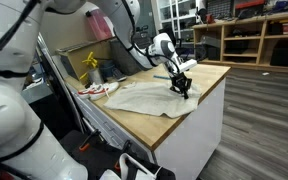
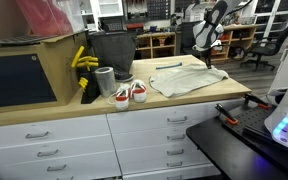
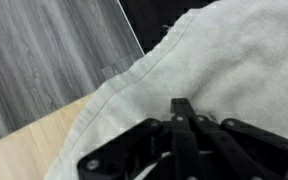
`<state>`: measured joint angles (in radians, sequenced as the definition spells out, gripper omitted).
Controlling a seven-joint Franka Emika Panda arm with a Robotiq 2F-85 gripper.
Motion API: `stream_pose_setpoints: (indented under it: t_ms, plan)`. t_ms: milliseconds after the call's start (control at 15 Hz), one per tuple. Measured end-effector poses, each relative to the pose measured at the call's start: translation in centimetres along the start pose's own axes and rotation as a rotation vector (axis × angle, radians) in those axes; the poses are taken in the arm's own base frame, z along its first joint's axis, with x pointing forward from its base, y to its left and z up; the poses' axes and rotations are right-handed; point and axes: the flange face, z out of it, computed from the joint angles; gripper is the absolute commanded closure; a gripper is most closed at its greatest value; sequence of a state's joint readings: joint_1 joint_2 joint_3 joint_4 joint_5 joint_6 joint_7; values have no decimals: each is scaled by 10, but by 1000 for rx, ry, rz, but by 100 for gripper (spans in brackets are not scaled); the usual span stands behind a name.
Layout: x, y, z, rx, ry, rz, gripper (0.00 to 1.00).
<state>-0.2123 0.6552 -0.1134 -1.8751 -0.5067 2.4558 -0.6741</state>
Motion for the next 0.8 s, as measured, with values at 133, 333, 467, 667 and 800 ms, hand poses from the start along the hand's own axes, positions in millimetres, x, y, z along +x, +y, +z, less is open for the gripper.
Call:
stream_pose_setpoints:
  t_ms: [133,333,467,667,800]
  plan:
    - [8,-8,-7,42,35,-18,100]
    - [15,-25,-17,151,80,-43,100]
    - [13,-32,-21,187,87,-40,100]
    - [5,-31,-21,199,79,-28,100]
    - [-4,-26,-17,176,65,-9,100]
